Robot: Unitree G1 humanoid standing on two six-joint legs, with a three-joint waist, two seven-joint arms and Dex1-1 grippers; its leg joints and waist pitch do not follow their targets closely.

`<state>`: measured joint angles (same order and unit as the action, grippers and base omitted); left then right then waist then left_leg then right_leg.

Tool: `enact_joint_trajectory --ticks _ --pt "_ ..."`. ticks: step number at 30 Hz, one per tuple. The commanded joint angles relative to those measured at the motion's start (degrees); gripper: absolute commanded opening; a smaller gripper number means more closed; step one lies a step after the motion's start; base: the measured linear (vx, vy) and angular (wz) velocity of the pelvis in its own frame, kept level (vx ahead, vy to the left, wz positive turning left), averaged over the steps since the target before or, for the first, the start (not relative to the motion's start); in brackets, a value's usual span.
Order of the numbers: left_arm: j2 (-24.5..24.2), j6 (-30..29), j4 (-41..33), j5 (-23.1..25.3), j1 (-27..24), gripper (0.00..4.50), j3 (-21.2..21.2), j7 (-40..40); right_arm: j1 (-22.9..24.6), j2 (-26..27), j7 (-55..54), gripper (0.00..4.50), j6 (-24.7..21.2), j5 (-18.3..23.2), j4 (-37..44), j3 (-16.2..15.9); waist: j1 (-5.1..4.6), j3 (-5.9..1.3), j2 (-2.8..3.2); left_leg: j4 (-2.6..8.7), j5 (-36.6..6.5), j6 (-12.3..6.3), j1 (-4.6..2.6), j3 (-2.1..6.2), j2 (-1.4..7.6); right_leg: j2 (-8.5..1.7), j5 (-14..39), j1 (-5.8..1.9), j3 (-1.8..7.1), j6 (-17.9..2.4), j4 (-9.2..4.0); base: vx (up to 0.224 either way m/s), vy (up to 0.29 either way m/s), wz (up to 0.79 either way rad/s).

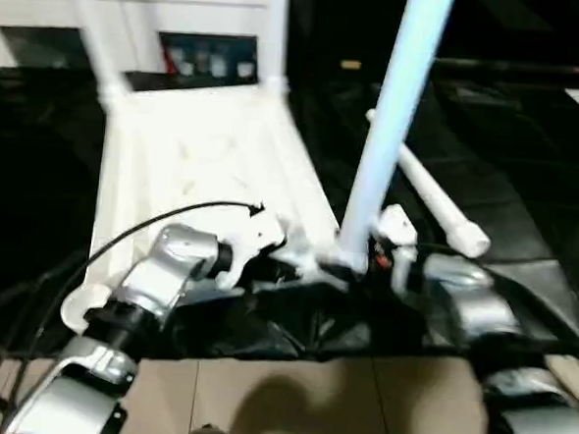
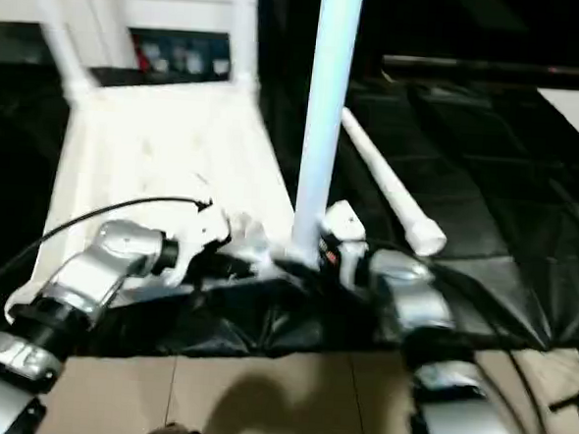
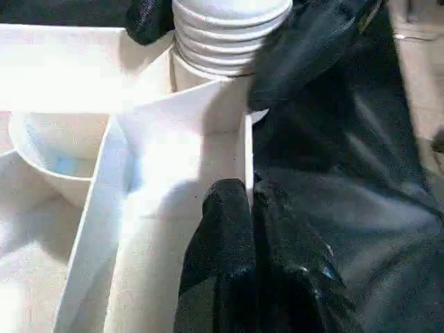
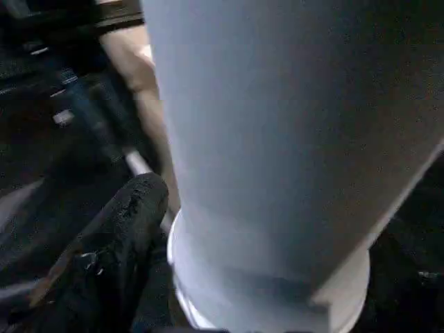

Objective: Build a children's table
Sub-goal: Rotate leg to tighten

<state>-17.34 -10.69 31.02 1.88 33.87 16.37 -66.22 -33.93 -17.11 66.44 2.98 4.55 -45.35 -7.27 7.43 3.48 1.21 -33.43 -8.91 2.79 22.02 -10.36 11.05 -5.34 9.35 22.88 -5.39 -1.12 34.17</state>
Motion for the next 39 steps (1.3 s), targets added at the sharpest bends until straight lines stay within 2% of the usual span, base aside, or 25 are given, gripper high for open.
enact_joint_trajectory --ticks 1,2,4,6,8,13,18,19,21,22,24,25,26,28,31,32,34,36,38,39 --pt "1.4 1.4 0.3 -0.6 2.4 0.00 1.7 -0.6 1.4 1.8 6.0 3.74 -1.7 -0.2 1.5 -5.1 -0.16 -4.19 0.00 4.04 -17.9 -2.33 -1.49 0.64 2.70 -3.58 16.1 -2.43 2.87 -12.6 -4.03 0.000 0.000 0.00" --pt "0.9 1.9 1.3 -0.3 3.0 0.00 1.9 -1.8 1.8 1.1 8.1 3.74 -2.8 -0.1 2.7 -5.8 -0.01 -4.19 0.08 4.10 -18.4 -1.97 -1.49 0.73 2.69 -3.68 17.0 -2.47 2.84 -12.3 -4.14 0.000 0.000 0.00" --pt "0.2 2.8 2.8 0.1 3.9 0.00 1.9 -2.9 2.7 0.3 10.9 3.42 -4.7 0.5 4.8 -6.6 0.39 -4.16 0.04 4.14 -18.4 -1.77 -1.55 0.78 2.71 -3.72 17.8 -2.43 2.90 -11.7 -4.21 0.000 0.000 0.00" --pt "0.1 2.9 3.1 0.2 4.0 0.00 1.9 -3.0 2.9 0.2 11.3 3.40 -5.1 0.6 5.3 -6.6 0.71 -4.26 0.03 4.12 -18.5 -1.48 -1.79 0.76 2.77 -3.81 17.8 -2.27 2.96 -11.7 -4.23 0.000 0.000 0.00" --pt "-0.1 3.4 3.8 0.3 4.4 0.00 1.9 -3.6 3.4 0.0 11.9 3.21 -6.1 1.0 6.6 -6.6 0.75 -4.30 0.03 4.15 -18.2 -1.32 -1.55 0.83 2.74 -3.86 17.3 -2.45 2.92 -11.8 -4.16 0.000 0.000 0.00" --pt "-0.4 4.4 5.0 0.4 4.7 0.00 1.8 -3.9 4.4 0.2 12.2 2.93 -7.7 1.6 8.6 -6.7 0.78 -4.37 0.03 4.15 -17.7 -1.22 -1.48 0.86 2.74 -3.89 16.6 -2.46 2.88 -11.9 -4.04 0.000 0.000 0.00" --pt "0.5 4.6 5.2 -0.1 4.3 0.00 0.8 -2.0 4.7 2.2 7.0 2.78 -6.8 1.0 7.2 -4.8 0.70 -4.26 -0.02 4.24 -18.0 -0.96 -1.46 0.89 2.76 -4.01 17.9 -2.39 2.88 -11.6 -4.17 0.000 0.000 0.00" --pt "1.3 3.9 5.0 -0.4 4.2 0.00 0.0 0.0 3.8 3.8 1.6 2.77 -5.7 0.5 4.8 -3.1 0.64 -4.23 -0.05 4.27 -18.2 -0.71 -1.40 0.91 2.75 -4.12 18.5 -2.39 2.89 -11.5 -4.21 0.000 0.000 0.00" --pt "2.6 3.0 4.8 -0.5 4.2 0.00 -1.2 3.7 1.9 6.5 -8.4 2.76 -4.8 -0.1 0.7 0.0 0.14 -4.10 0.01 4.47 -19.9 0.36 -1.51 1.11 2.68 -4.21 21.1 -2.22 2.80 -11.0 -4.45 0.000 0.000 0.00" --pt "3.4 2.4 4.5 -0.3 4.2 0.00 -1.6 5.6 0.9 7.9 -13.4 2.76 -4.9 -0.2 -1.4 1.6 -0.44 -3.92 -0.05 4.67 -21.3 1.58 -1.44 1.45 2.68 -4.33 23.3 -2.28 2.71 -10.5 -4.42 0.000 0.000 0.00" --pt "4.9 1.1 3.5 0.2 3.9 0.00 -2.2 9.5 -1.0 10.4 -22.0 2.75 -5.1 0.3 -4.9 4.3 -1.83 -3.75 0.00 4.82 -24.0 2.50 -1.37 1.73 2.46 -4.23 26.1 -2.27 2.46 -9.3 -4.82 0.000 0.000 0.00" --pt "5.6 0.3 2.8 0.4 3.6 0.00 -2.4 11.1 -1.6 11.4 -25.0 2.75 -5.3 0.5 -6.1 5.2 -2.11 -3.78 0.02 4.84 -24.2 2.72 -1.43 1.80 2.44 -4.23 26.3 -2.25 2.45 -9.2 -4.86 0.000 0.000 0.00" --pt "6.5 -0.7 2.1 0.7 3.4 0.00 -2.6 13.2 -2.2 12.5 -28.2 2.75 -5.0 0.4 -7.1 5.7 -2.53 -3.79 -0.15 4.66 -24.6 2.36 -1.39 1.74 2.19 -4.18 26.9 -2.26 2.41 -8.8 -5.20 0.000 0.000 0.00" --pt "8.4 -2.4 0.5 1.2 2.8 0.00 -3.0 16.6 -3.1 14.6 -33.5 2.75 -4.6 0.0 -8.8 6.2 -2.91 -3.76 -0.28 4.66 -23.5 1.90 -1.34 1.61 2.23 -4.11 26.0 -2.13 2.58 -8.8 -5.21 0.000 0.000 0.00" --pt "10.4 -4.1 -2.0 1.7 1.6 0.00 -2.8 19.2 -4.0 17.3 -37.1 2.75 -3.2 -0.9 -10.4 6.3 -2.98 -3.87 -0.26 4.40 -22.2 0.84 -1.42 1.34 2.06 -4.08 25.3 -2.01 2.67 -8.9 -5.39 0.000 0.000 0.00" --pt "10.7 -4.1 -2.9 1.8 1.1 0.00 -2.1 19.2 -4.5 18.3 -37.3 2.75 -1.9 -1.5 -11.3 6.2 -3.08 -3.98 -0.41 4.48 -20.6 0.23 -1.02 1.33 2.11 -4.05 23.2 -2.33 2.68 -9.3 -5.01 0.000 0.000 0.00" --pt "10.7 -3.8 -3.1 1.6 0.9 0.00 -1.9 18.9 -4.6 18.7 -36.7 3.31 -0.8 -1.6 -11.7 6.1 -3.14 -4.09 -0.42 4.39 -20.0 -0.11 -1.18 1.16 2.09 -3.90 21.5 -2.18 2.74 -9.8 -4.93 0.000 0.000 0.00" --pt "10.4 -3.6 -3.1 1.6 0.8 0.00 -1.7 18.3 -5.0 18.8 -35.7 3.52 -0.5 -1.1 -12.3 6.6 -3.26 -4.14 -0.36 4.35 -18.7 -0.84 -1.09 1.01 2.07 -3.75 18.3 -2.33 2.82 -11.0 -4.60 0.000 0.000 0.00" --pt "9.2 -3.4 -3.6 1.2 0.6 0.00 -1.4 16.8 -5.0 18.1 -34.0 3.65 0.3 -0.6 -11.9 6.6 -3.16 -4.12 -0.31 4.33 -18.4 -1.21 -1.25 0.89 2.09 -3.69 17.3 -2.35 2.82 -11.5 -4.54 0.000 0.000 0.00" --pt "9.2 -3.4 -3.6 1.2 0.6 0.00 -1.4 16.8 -5.0 18.1 -34.0 3.90 0.3 -0.6 -11.9 6.6 -3.16 -4.12 -0.31 4.33 -18.4 -1.21 -1.25 0.89 2.09 -3.69 17.3 -2.35 2.82 -11.5 -4.54 0.000 0.000 0.00"
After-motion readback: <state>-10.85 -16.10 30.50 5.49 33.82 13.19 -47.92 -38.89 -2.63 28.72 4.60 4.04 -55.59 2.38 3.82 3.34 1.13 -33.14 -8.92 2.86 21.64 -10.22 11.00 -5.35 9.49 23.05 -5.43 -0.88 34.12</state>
